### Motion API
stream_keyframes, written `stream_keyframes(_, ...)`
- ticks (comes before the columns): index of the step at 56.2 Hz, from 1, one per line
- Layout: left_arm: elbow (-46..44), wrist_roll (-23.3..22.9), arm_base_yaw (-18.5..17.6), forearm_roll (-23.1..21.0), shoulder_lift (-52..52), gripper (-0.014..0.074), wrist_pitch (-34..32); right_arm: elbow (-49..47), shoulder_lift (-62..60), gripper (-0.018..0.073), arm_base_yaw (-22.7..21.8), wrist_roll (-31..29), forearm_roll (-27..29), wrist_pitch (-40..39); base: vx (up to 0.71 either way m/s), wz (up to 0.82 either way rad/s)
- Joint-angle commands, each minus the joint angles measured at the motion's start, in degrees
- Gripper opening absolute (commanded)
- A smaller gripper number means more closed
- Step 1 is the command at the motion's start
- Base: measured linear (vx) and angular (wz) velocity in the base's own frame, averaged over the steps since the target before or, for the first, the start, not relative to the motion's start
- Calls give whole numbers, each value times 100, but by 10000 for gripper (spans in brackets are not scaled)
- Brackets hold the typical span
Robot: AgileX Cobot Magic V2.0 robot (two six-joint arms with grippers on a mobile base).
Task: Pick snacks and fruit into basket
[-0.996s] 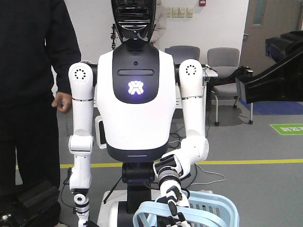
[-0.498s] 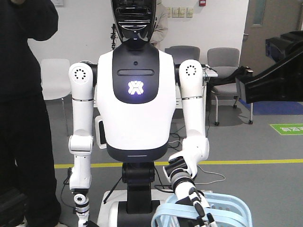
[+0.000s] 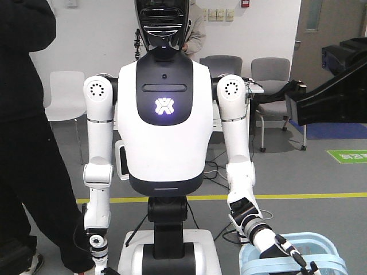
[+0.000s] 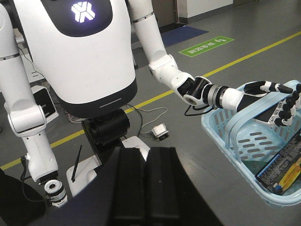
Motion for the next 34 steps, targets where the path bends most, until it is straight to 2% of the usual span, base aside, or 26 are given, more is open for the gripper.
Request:
stream_keyframes(1, -165, -42, -30, -28, 1, -6, -430, -171, -65, -7, -28, -56, -420, -166, 0, 0)
stream_keyframes(34, -165, -42, -30, -28, 1, -6, -430, -171, -65, -7, -28, -56, -420, -166, -1, 0)
